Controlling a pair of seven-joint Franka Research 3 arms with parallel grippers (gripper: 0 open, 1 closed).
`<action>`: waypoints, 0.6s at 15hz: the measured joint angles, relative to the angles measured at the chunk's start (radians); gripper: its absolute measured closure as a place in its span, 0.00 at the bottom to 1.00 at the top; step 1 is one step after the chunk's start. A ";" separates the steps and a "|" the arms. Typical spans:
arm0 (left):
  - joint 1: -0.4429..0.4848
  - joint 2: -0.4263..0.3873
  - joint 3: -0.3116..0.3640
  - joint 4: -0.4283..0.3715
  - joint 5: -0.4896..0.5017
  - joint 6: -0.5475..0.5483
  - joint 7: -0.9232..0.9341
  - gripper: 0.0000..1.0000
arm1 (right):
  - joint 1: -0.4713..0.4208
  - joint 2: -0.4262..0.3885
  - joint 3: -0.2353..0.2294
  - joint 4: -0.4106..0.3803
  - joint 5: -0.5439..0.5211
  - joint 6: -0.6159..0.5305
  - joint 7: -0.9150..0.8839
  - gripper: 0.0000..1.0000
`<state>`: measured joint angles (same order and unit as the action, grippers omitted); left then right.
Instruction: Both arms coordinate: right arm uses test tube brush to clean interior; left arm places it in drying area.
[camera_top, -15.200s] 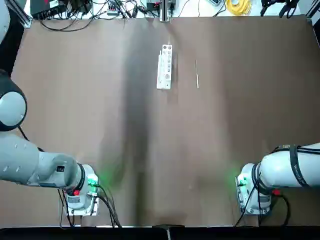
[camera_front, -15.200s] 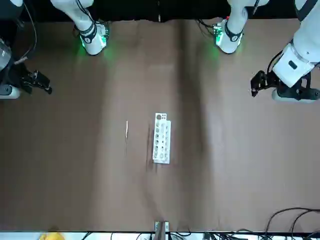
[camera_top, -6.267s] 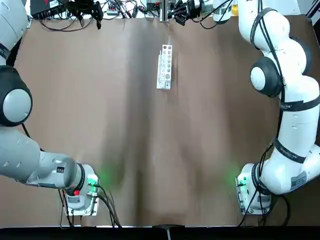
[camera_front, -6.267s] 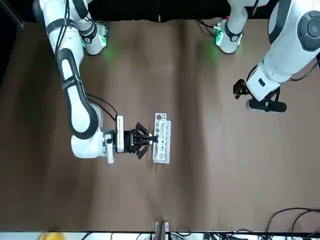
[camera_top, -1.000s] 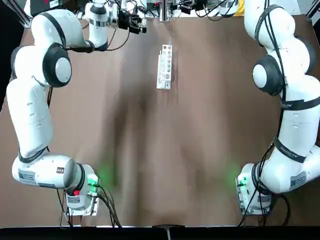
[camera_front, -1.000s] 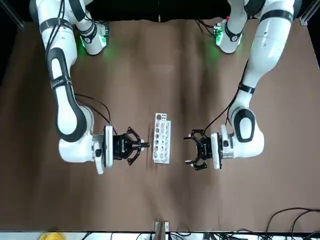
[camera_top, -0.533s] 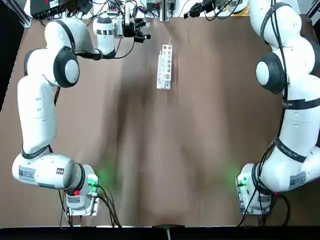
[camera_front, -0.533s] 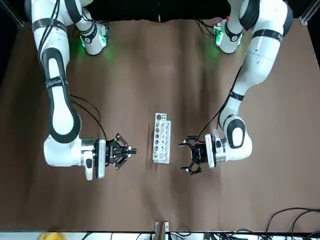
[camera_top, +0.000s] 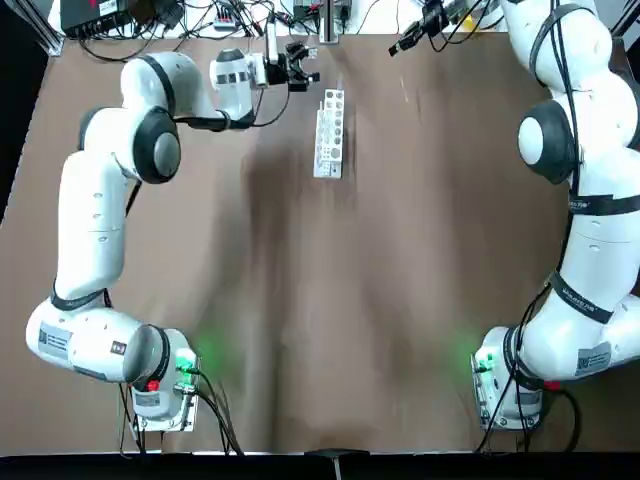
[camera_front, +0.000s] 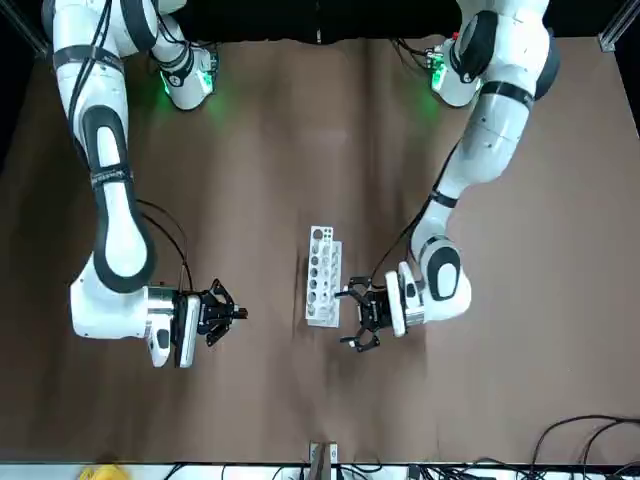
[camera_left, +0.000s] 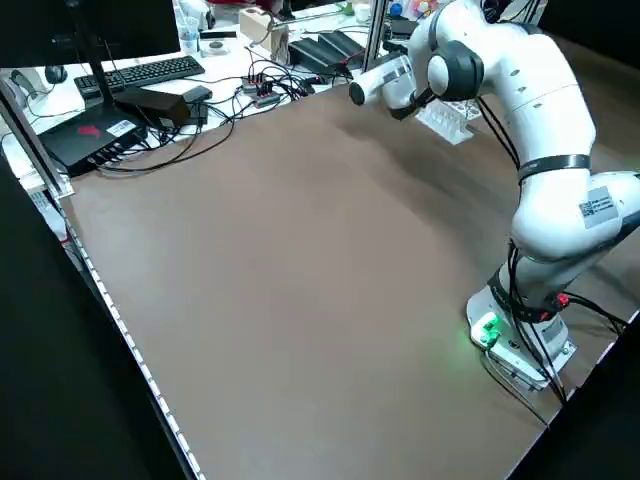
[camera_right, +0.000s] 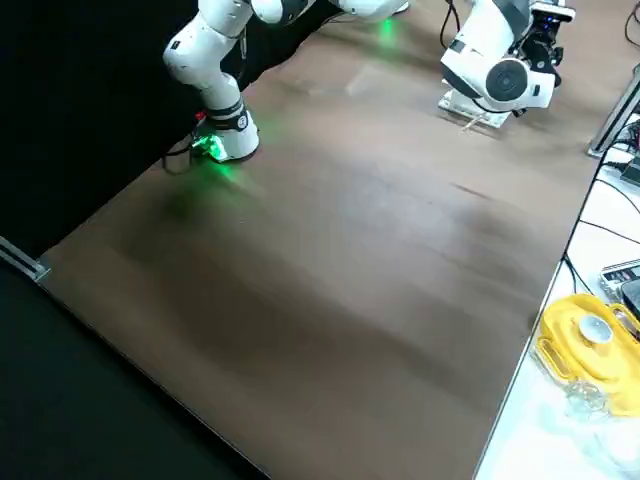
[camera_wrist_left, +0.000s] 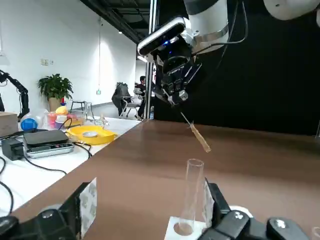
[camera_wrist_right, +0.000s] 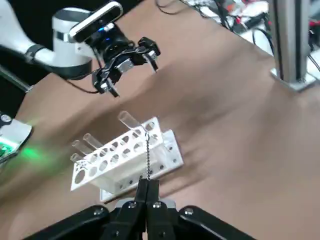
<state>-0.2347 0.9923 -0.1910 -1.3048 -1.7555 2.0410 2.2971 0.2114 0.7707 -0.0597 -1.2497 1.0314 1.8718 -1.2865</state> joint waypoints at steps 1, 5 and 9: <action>-0.014 0.023 0.000 0.021 -0.010 0.007 0.005 0.01 | 0.004 0.001 0.000 -0.010 -0.006 0.018 0.029 0.98; -0.069 0.084 0.006 0.067 -0.042 0.025 0.019 0.01 | 0.011 0.003 0.000 -0.048 -0.077 0.042 0.154 0.98; -0.101 0.119 0.013 0.094 -0.043 0.036 0.051 0.01 | 0.011 0.003 -0.005 -0.064 -0.110 0.042 0.268 0.98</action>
<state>-0.3360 1.1109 -0.1776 -1.2108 -1.7988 2.0768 2.3483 0.2225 0.7737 -0.0647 -1.3133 0.9213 1.9136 -1.0189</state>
